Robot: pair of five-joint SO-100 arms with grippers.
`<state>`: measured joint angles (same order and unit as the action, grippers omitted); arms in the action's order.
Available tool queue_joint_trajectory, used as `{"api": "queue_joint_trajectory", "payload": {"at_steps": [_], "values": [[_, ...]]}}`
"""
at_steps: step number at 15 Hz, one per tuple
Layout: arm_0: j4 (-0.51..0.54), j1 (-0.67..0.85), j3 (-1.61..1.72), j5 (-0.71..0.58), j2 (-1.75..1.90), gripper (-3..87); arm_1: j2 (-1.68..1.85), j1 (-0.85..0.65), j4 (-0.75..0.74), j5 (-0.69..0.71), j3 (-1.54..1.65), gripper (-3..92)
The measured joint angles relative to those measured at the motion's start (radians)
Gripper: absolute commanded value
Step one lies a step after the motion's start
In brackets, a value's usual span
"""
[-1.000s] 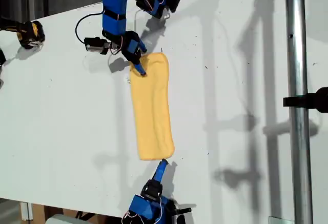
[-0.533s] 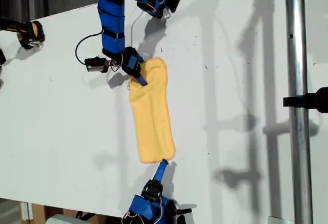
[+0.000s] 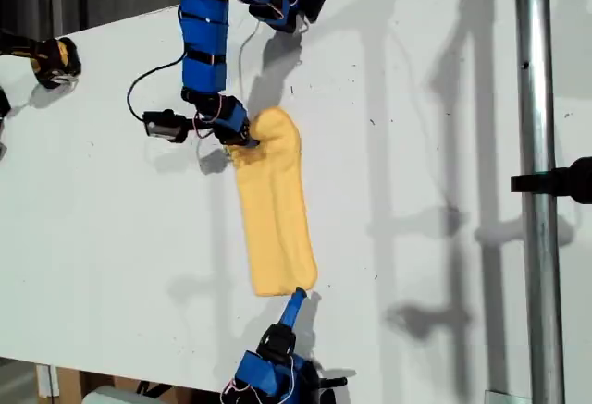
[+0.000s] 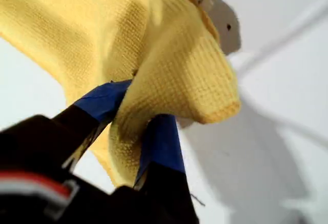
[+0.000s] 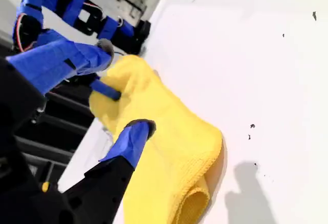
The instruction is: Grasp corners of a towel and fold twice.
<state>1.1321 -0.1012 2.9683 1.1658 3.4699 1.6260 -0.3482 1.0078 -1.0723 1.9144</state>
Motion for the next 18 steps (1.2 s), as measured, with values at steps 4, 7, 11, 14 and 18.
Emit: {"api": "queue_joint_trajectory", "payload": {"at_steps": [4,7,11,14,18], "values": [[0.000,0.000,0.017,0.000,0.000,23.6,0.339,-0.061,0.410,-0.040,0.091,-0.1],[0.000,0.000,0.017,-0.021,0.000,23.6,0.440,0.009,0.624,-0.141,0.141,-0.1],[0.000,0.000,0.021,-0.028,0.000,23.6,0.364,0.158,0.868,-0.259,0.137,-0.1],[0.000,0.000,0.023,-0.037,0.000,23.1,0.313,0.184,0.606,-0.155,-0.025,-0.1],[0.000,0.000,0.023,-0.037,0.000,23.1,0.078,0.183,0.425,-0.003,-0.371,-0.1]]}}
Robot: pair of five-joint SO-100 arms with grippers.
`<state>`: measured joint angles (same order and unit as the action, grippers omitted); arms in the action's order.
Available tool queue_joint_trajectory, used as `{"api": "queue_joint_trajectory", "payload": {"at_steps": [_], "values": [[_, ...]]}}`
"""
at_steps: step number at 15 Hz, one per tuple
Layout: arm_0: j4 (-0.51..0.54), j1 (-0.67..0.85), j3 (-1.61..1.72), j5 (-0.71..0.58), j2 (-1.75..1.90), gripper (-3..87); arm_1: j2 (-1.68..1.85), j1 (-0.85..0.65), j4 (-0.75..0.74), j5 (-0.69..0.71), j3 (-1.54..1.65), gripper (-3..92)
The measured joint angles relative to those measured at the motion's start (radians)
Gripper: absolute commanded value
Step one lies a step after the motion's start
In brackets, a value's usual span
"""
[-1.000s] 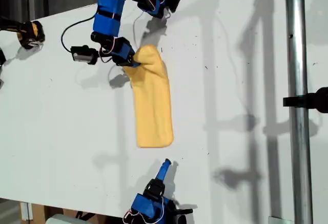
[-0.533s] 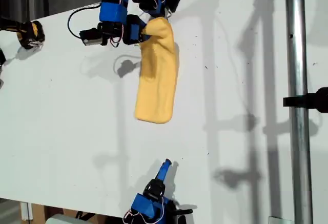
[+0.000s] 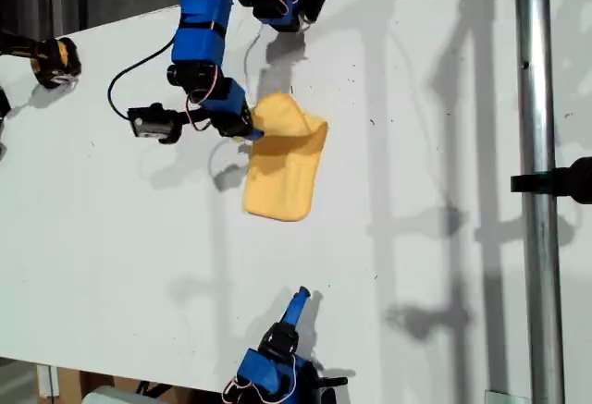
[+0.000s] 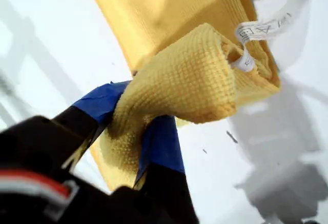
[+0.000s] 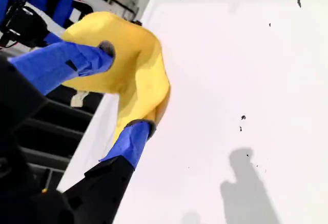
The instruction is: Grasp corners of a towel and fold twice.
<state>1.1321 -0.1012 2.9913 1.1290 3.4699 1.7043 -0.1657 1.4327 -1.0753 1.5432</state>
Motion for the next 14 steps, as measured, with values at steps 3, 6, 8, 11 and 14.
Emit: {"api": "queue_joint_trajectory", "payload": {"at_steps": [3,6,8,11,14], "values": [[0.000,0.000,0.000,0.000,0.000,23.0,-0.064,-0.011,-0.216,0.012,-0.025,-0.1],[0.000,0.000,0.000,0.000,0.000,22.8,-0.170,-0.012,-0.480,0.012,-0.023,-0.1],[0.000,-0.009,0.000,0.003,0.000,22.8,-0.284,-0.015,-0.601,0.012,-0.023,-0.1],[0.000,-0.018,0.000,0.023,0.000,22.8,-0.456,-0.032,-0.704,-0.009,-0.026,-0.1],[0.000,-0.028,0.000,0.031,0.000,22.8,-0.601,-0.051,-0.669,-0.040,-0.098,46.5]]}}
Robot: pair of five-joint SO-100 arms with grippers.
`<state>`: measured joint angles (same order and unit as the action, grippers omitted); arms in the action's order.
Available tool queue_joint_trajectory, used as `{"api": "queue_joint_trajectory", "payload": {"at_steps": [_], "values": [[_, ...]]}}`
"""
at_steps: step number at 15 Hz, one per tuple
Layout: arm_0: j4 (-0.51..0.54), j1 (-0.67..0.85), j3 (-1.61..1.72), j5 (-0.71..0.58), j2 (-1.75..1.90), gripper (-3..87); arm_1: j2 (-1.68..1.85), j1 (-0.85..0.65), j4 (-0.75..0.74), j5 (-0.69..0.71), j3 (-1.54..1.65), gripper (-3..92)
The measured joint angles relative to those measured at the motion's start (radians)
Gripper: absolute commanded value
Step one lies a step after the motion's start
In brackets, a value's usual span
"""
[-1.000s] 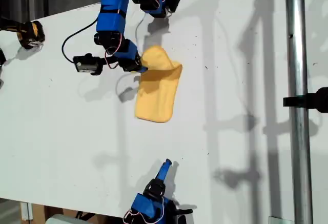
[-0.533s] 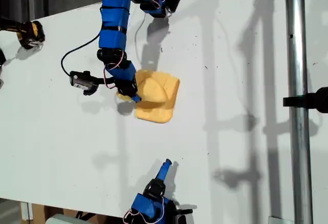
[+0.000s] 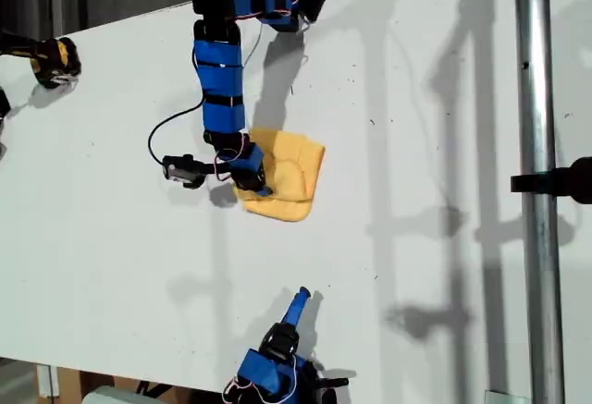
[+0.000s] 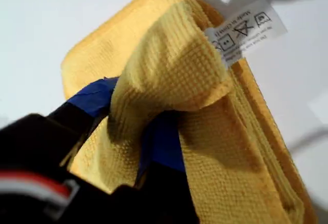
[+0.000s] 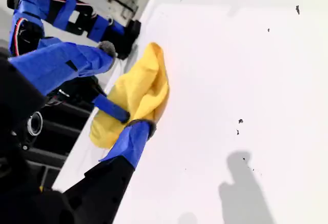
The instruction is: Grasp corners of a towel and fold twice.
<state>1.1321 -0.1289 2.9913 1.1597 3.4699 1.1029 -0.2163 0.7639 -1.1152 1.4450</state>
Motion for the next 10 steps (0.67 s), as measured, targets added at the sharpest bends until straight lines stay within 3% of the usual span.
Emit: {"api": "queue_joint_trajectory", "payload": {"at_steps": [2,8,10], "values": [[0.000,-0.002,0.000,0.003,0.000,22.8,-0.009,-0.003,0.066,0.025,-0.074,18.0],[0.000,-0.002,0.000,0.003,0.000,22.7,0.563,-0.071,0.028,0.095,0.075,15.5],[0.000,-0.002,0.000,0.003,0.000,21.9,0.851,-0.135,0.133,0.094,0.250,15.5]]}}
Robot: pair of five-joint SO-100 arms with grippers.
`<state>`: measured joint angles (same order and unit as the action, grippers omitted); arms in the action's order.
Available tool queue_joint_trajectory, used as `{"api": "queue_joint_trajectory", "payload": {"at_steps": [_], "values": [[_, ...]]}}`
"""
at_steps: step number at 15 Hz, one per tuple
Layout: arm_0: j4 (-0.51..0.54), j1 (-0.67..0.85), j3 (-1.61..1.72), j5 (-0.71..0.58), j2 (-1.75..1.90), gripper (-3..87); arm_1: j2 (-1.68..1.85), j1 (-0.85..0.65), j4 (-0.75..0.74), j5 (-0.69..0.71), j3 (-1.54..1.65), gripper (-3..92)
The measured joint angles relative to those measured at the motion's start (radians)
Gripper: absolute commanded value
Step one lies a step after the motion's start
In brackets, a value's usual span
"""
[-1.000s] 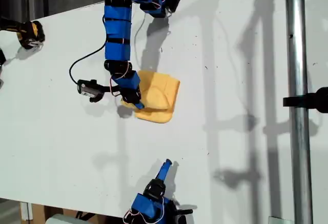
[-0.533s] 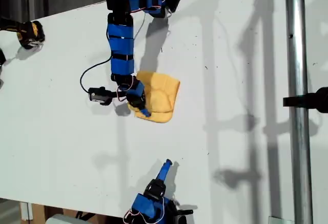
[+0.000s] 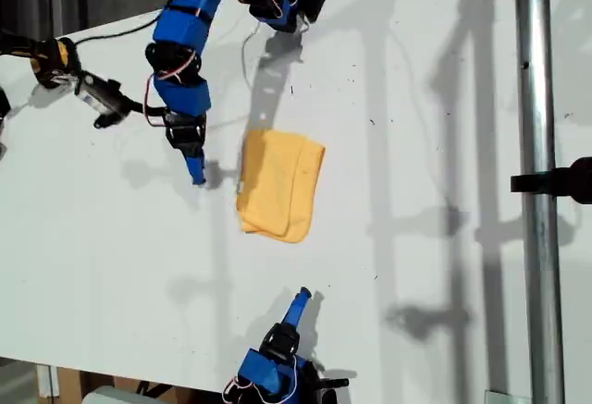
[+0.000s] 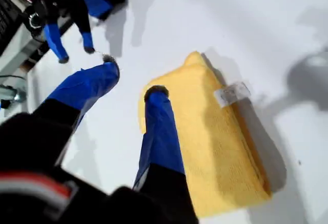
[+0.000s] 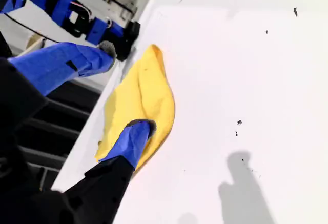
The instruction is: Grasp corners of a towel and fold twice.
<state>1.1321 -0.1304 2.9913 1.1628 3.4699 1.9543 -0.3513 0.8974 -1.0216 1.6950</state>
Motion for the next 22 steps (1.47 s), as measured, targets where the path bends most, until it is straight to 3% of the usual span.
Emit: {"api": "queue_joint_trajectory", "payload": {"at_steps": [2,4,7,8,11,14,18,20,21,22], "values": [[-0.008,0.000,0.000,0.000,0.000,20.0,0.262,-0.018,0.141,-0.034,0.270,13.3],[-0.038,0.005,0.018,-0.006,0.000,18.3,0.606,0.037,0.201,-0.127,0.641,3.0],[-0.072,0.034,0.055,-0.015,0.000,10.1,1.212,0.149,0.456,-0.311,0.989,2.2],[-0.092,0.044,0.075,-0.015,0.000,9.6,1.284,0.181,0.523,-0.344,1.025,2.2],[-0.115,0.057,0.112,0.008,0.000,11.9,1.322,0.192,0.535,-0.436,1.146,1.9],[0.017,0.101,0.123,0.098,0.000,12.8,1.335,0.183,0.568,-0.489,1.218,10.3],[0.152,0.104,0.123,0.242,0.000,11.9,1.335,0.265,0.583,-0.489,1.220,10.4],[0.153,0.100,0.123,-0.077,0.000,11.2,1.335,0.302,0.583,-0.489,1.220,10.4],[0.153,0.095,0.123,-0.179,0.000,10.9,1.335,0.301,0.583,-0.489,1.220,10.4],[0.153,0.097,0.123,-0.195,0.000,10.6,1.335,0.305,0.583,-0.489,1.220,10.4]]}}
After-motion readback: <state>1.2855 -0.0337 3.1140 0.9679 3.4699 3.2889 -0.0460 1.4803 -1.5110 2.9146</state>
